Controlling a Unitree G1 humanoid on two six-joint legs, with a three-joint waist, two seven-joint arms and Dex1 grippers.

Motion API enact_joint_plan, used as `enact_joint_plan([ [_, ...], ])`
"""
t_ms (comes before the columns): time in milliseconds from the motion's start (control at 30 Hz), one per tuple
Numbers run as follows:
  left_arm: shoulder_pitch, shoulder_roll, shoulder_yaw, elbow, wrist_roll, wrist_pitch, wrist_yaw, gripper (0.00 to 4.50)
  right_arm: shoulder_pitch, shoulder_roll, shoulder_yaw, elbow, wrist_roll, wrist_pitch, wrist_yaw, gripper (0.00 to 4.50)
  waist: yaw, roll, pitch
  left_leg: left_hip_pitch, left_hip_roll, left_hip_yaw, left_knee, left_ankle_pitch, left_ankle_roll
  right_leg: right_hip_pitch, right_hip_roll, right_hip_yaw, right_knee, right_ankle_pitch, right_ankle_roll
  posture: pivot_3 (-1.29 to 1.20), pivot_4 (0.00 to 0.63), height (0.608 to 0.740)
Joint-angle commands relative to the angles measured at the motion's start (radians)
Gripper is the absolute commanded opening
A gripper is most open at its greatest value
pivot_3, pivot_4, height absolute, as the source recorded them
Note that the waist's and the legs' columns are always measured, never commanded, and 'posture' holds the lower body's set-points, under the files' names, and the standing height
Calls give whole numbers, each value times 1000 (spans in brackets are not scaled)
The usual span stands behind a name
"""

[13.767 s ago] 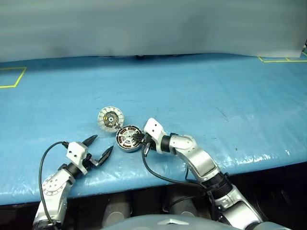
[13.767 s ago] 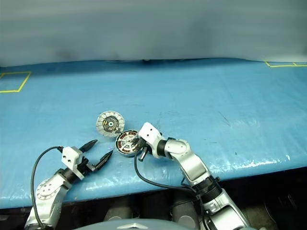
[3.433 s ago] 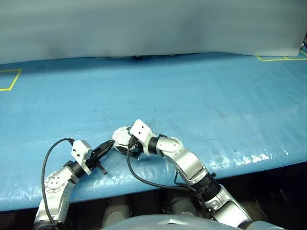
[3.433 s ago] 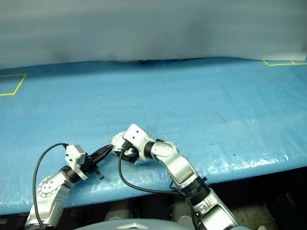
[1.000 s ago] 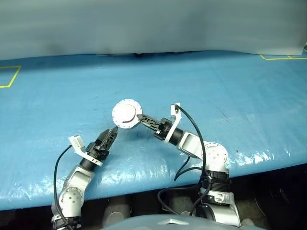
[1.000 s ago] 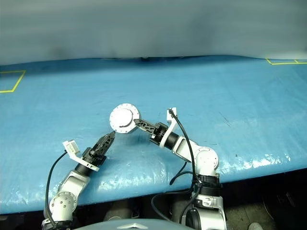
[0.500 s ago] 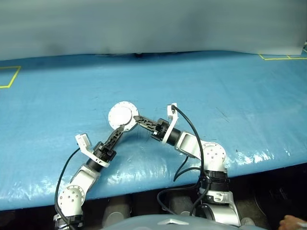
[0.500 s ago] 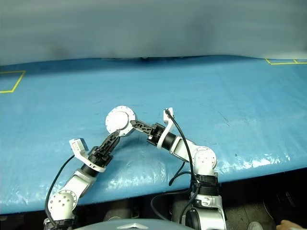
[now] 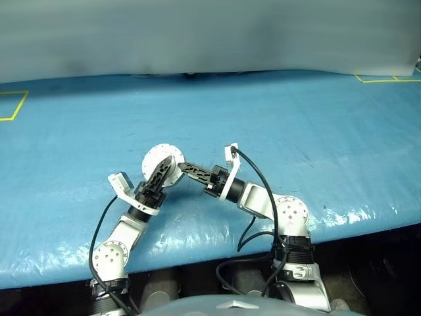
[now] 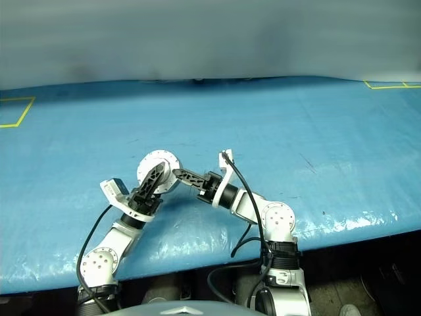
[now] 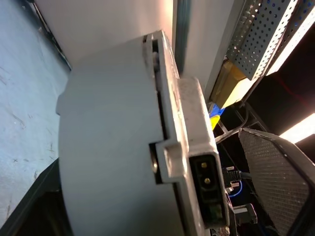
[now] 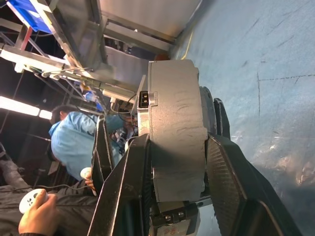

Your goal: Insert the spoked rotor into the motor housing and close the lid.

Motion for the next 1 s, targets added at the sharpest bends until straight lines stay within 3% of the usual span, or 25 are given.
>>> enact_joint_plan([
  [33, -8, -12, 9, -3, -34, 9, -18, 4312, 21, 53, 20, -47, 49, -18, 7, 1228, 0, 0, 0, 0, 0, 0, 0, 0, 0, 0, 0, 0, 0, 0, 0, 0, 150, 740],
  [267, 4, -31, 31, 2, -47, 8, -13, 2454, 5, 55, 8, -11, 41, -40, -24, 1228, 0, 0, 0, 0, 0, 0, 0, 0, 0, 0, 0, 0, 0, 0, 0, 0, 150, 740],
  [500, -5, -53, 47, 10, -39, -14, 63, 2434, -2, 45, 27, 0, 6, -89, -10, 1228, 0, 0, 0, 0, -1, 0, 1, 0, 1, 1, 0, 0, 0, 0, 1, 0, 150, 740],
  [733, -65, -83, 79, 55, -1, -71, 176, 2434, 0, 3, 79, -14, -159, -239, -13, 3508, 1, 0, 0, 0, -1, -1, 1, 0, 1, 1, 0, 0, 0, 1, 1, 0, 150, 740],
  [1000, -273, -119, 137, 212, 148, -277, 323, 2434, -26, -37, 16, 21, -241, -357, -11, 3508, 5, -2, 1, -1, -3, -2, 4, 1, 3, 2, -1, 0, 0, 2, 3, 0, 150, 740],
])
